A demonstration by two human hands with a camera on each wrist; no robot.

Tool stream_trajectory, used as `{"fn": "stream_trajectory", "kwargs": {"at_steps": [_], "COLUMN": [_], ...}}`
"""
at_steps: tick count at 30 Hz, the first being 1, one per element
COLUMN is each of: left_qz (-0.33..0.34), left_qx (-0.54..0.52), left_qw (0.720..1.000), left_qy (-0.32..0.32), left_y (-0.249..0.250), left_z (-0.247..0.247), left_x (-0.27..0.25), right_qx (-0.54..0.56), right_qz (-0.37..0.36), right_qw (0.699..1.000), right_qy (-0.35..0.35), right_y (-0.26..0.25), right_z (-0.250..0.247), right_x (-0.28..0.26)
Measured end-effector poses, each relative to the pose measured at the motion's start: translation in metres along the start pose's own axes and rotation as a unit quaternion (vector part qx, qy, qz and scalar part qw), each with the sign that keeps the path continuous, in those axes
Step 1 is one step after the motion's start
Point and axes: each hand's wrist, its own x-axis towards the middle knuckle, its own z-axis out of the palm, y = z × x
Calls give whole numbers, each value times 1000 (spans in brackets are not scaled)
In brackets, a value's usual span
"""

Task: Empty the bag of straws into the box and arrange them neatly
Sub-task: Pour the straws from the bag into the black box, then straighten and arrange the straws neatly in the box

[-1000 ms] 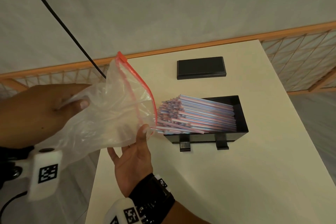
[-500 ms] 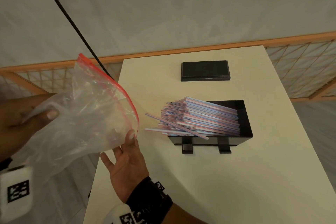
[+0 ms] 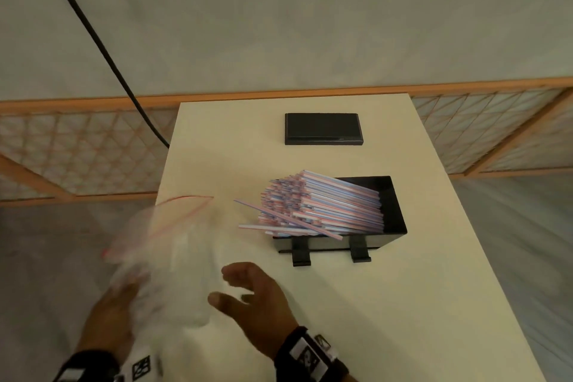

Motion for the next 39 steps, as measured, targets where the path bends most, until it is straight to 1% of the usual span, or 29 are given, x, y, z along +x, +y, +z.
{"fn": "stream_trajectory", "kwargs": {"at_steps": [1,2,5,7,8,11,12,13,14,15,16,17,18,19,20,21,22,24,26,28,30,33,36,39], "left_qz": [-26,-35,-85,-83,-75,-43,-8,29,80,135,193,262,303,323,316,296,268,206,181,175,199,238,263,295], "left_qx": [35,70,61,77,83,179,212,261,292,311,293,263,234,224,219,223,223,187,146,124,113,139,164,188], "left_qw": [999,997,994,993,994,983,977,965,951,936,932,925,923,919,921,924,931,951,961,968,970,961,951,935], "left_qy": [-7,-13,0,-16,-18,-8,3,30,65,91,95,85,38,-17,-63,-93,-111,-137,-147,-129,-81,-7,19,51], "left_y": [-7,-17,-33,-22,-15,16,26,34,42,50,61,73,82,88,96,98,100,100,100,104,105,105,110,127], "left_z": [18,30,46,54,56,52,49,46,45,49,58,73,93,112,134,150,164,180,186,193,195,191,183,166], "left_x": [-5,0,15,11,7,-1,-5,-7,-10,-17,-29,-45,-61,-70,-80,-79,-78,-72,-72,-78,-81,-81,-85,-98], "right_qx": [-69,-108,-167,-203,-220,-231,-229,-230,-232,-233,-231,-226,-217,-209,-202,-199,-197,-182,-169,-164,-154,-142,-153,-162], "right_qz": [-17,-39,-115,-154,-174,-211,-220,-228,-236,-244,-249,-253,-253,-253,-256,-261,-267,-269,-261,-256,-254,-255,-257,-251], "right_qw": [997,992,971,949,936,908,902,896,891,888,888,891,896,903,909,912,915,924,933,939,943,947,946,947], "right_qy": [26,52,130,185,214,278,294,305,312,313,310,304,292,277,262,246,231,203,180,162,149,135,126,121], "right_y": [1,2,-2,-4,-6,-11,-13,-15,-16,-17,-17,-17,-17,-17,-17,-18,-19,-22,-22,-22,-23,-24,-24,-25], "right_z": [-11,-21,-46,-63,-72,-98,-106,-114,-121,-129,-137,-144,-151,-158,-163,-168,-173,-183,-195,-205,-212,-217,-219,-223], "right_x": [-7,-13,-33,-42,-46,-54,-55,-55,-55,-53,-52,-49,-46,-44,-42,-40,-40,-39,-38,-37,-35,-32,-30,-28]}}
